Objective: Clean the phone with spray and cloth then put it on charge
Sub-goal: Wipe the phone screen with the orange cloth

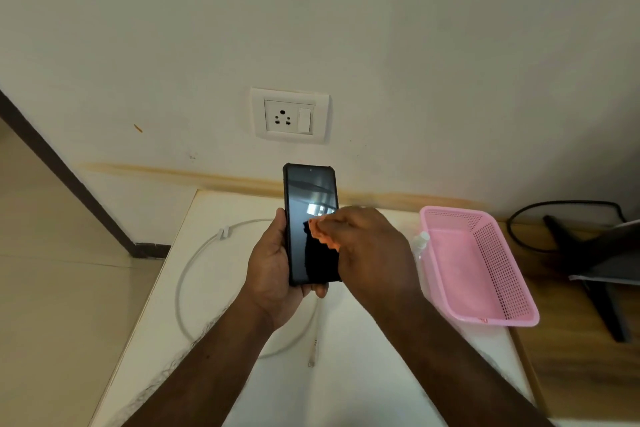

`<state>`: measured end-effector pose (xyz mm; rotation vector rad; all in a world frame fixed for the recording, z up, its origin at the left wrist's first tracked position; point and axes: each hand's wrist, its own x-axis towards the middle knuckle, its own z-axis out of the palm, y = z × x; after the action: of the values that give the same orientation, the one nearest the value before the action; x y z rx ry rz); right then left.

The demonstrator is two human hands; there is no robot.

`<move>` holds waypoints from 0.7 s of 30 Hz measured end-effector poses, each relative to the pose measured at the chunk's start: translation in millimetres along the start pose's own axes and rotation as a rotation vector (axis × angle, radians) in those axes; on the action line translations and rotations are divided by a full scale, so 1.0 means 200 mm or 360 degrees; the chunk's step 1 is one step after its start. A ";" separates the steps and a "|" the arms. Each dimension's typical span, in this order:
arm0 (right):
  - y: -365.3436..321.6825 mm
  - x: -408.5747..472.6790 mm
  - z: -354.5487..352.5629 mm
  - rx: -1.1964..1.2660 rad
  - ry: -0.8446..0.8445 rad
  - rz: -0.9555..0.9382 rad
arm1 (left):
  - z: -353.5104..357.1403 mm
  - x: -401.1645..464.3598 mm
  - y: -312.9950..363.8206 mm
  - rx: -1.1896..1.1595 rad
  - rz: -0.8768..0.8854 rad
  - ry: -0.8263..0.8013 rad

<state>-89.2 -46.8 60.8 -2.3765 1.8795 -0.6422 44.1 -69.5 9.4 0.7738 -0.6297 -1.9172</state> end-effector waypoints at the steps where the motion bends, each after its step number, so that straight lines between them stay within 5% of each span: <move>1: 0.00 0.04 0.00 -0.0023 -0.0006 0.0022 | 0.00 0.00 0.00 0.0008 0.0002 0.0003; 21: -0.07 -0.24 0.03 0.0077 -0.0178 0.0191 | -0.05 0.04 -0.02 -0.0057 0.0059 0.0155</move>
<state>-82.1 -0.3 45.0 -2.2016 1.9187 -0.5276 46.8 -76.2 -1.3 0.8218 -0.5446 -1.8408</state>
